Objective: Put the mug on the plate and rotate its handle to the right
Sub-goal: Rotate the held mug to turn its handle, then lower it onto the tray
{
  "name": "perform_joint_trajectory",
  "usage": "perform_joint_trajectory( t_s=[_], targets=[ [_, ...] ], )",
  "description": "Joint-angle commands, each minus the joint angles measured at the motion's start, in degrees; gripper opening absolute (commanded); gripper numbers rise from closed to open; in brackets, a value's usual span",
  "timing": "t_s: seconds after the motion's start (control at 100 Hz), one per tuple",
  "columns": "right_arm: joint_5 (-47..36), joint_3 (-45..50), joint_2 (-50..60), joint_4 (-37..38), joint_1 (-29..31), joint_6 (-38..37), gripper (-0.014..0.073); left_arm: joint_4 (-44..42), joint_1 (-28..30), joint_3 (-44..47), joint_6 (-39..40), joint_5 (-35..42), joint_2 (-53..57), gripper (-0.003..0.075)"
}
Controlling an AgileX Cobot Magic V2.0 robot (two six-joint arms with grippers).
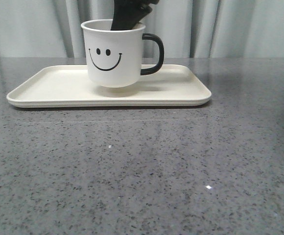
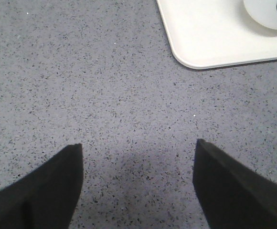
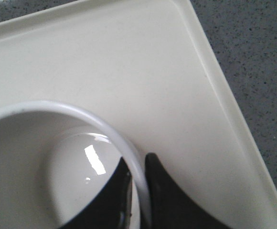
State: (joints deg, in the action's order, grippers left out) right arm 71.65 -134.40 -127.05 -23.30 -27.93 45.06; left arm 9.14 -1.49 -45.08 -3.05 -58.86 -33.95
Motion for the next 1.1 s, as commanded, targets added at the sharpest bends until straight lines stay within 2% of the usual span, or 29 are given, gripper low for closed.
perform_joint_trajectory(
  t_s=[0.0,0.34,0.89,0.99,1.09],
  targets=[
    [4.97,-1.45,3.8,-2.55,0.18,0.77,-0.0063,0.82,0.11,-1.35,0.48,3.35,-0.13,0.0481],
    [4.97,1.8,3.88,-2.55,0.18,4.74,-0.0063,0.82,0.11,-1.35,0.48,3.35,-0.13,0.0481],
    [4.88,1.94,3.87,-2.55,0.18,5.15,-0.006,0.82,0.11,-1.35,0.48,3.35,-0.13,0.0481],
    [4.88,1.94,3.87,-2.55,0.18,5.15,-0.0012,0.82,0.11,-1.35,0.48,3.35,-0.13,0.0481],
    [4.88,1.94,3.87,-2.55,0.18,5.15,0.0109,0.82,0.11,-1.35,0.48,3.35,-0.13,0.0481]
  ],
)
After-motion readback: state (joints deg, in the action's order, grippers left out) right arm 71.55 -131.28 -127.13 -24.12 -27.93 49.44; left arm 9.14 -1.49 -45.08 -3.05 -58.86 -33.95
